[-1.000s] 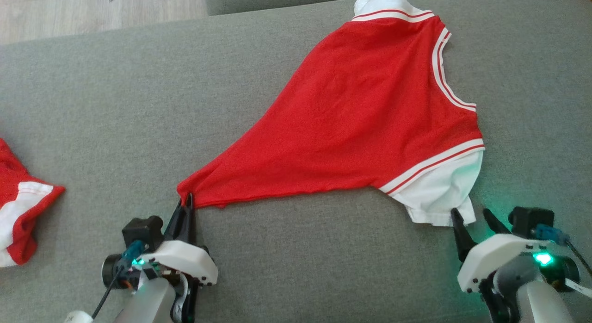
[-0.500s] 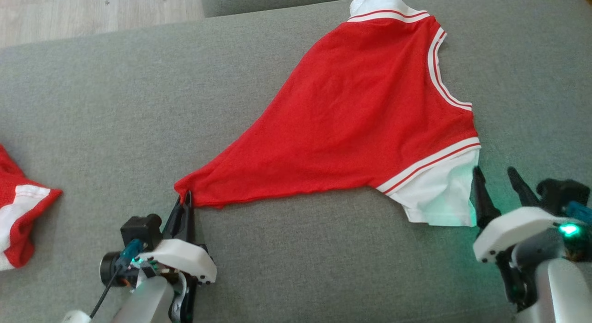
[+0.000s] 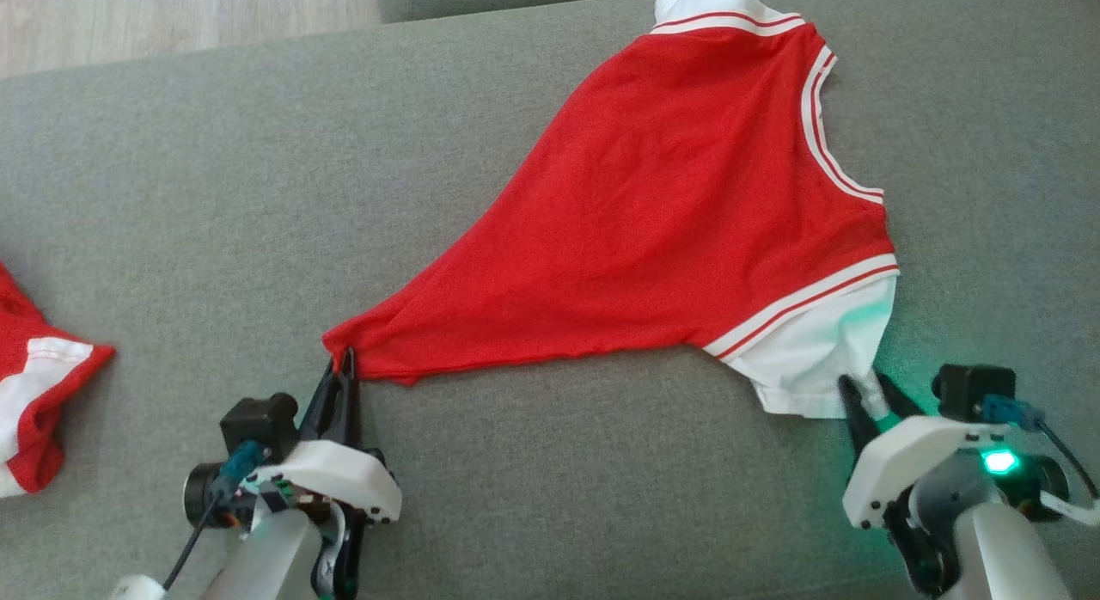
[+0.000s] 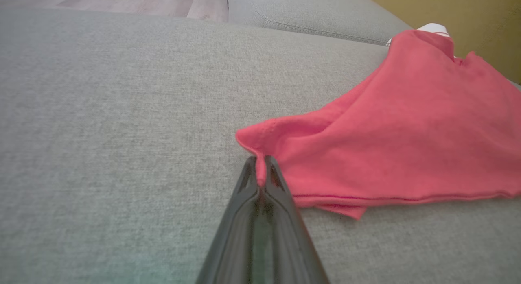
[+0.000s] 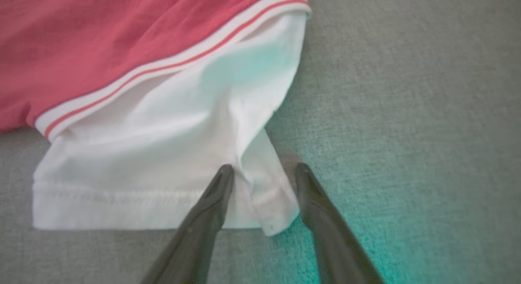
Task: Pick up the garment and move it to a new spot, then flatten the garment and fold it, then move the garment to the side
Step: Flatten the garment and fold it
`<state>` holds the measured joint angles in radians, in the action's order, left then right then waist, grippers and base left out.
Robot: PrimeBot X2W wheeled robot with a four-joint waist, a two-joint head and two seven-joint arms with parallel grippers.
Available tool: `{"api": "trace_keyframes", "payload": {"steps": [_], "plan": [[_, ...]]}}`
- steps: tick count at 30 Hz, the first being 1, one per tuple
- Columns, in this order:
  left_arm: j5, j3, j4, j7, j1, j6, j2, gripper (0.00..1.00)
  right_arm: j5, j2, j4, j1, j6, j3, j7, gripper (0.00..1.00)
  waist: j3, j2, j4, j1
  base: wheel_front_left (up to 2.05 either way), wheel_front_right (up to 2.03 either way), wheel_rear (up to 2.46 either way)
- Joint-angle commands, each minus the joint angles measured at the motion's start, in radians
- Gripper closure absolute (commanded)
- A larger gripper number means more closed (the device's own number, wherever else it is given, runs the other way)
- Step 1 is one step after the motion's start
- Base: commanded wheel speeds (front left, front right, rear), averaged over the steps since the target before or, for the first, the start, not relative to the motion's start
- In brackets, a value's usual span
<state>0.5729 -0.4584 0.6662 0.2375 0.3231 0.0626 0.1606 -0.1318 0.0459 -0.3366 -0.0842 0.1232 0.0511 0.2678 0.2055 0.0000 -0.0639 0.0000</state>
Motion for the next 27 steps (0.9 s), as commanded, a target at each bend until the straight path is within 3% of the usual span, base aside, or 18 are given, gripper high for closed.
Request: {"api": "trace_keyframes", "payload": {"steps": [1, 7, 12, 18, 23, 27], "plan": [[0.006, 0.025, -0.028, 0.002, 0.016, 0.009, 0.027, 1.00, 0.001, 0.004, -0.009, -0.023, 0.008, -0.035, -0.001, 1.00, -0.002, 0.0000, 0.002, 0.0000, 0.00, 0.00, 0.00], [0.031, 0.061, -0.097, 0.016, 0.011, -0.002, 0.025, 1.00, -0.079, 0.004, 0.057, -0.041, 0.008, -0.010, -0.078, 1.00, -0.022, 0.0000, 0.002, 0.0000, 0.00, 0.00, 0.00], [0.088, 0.153, -0.310, 0.023, 0.000, -0.047, 0.034, 1.00, -0.185, 0.004, 0.270, -0.045, 0.008, 0.014, -0.091, 1.00, -0.055, 0.0000, -0.008, 0.0000, 0.00, 0.00, 0.00], [0.150, 0.198, -0.620, -0.038, -0.021, -0.071, 0.085, 1.00, -0.293, 0.004, 0.540, -0.040, 0.008, 0.040, -0.006, 1.00, -0.091, 0.0000, -0.013, 0.0000, 0.00, 0.00, 0.00], [0.212, 0.222, -0.888, -0.165, -0.038, -0.040, 0.133, 1.00, -0.351, 0.004, 0.753, -0.043, 0.008, 0.094, 0.067, 1.00, -0.103, 0.0000, -0.009, 0.0000, 0.00, 0.00, 0.00], [0.260, 0.240, -1.053, -0.268, -0.041, 0.005, 0.162, 1.00, -0.308, 0.004, 0.905, -0.073, 0.008, 0.138, 0.132, 1.00, -0.094, 0.0000, -0.003, 0.0000, 0.00, 0.00, 0.00]]}}
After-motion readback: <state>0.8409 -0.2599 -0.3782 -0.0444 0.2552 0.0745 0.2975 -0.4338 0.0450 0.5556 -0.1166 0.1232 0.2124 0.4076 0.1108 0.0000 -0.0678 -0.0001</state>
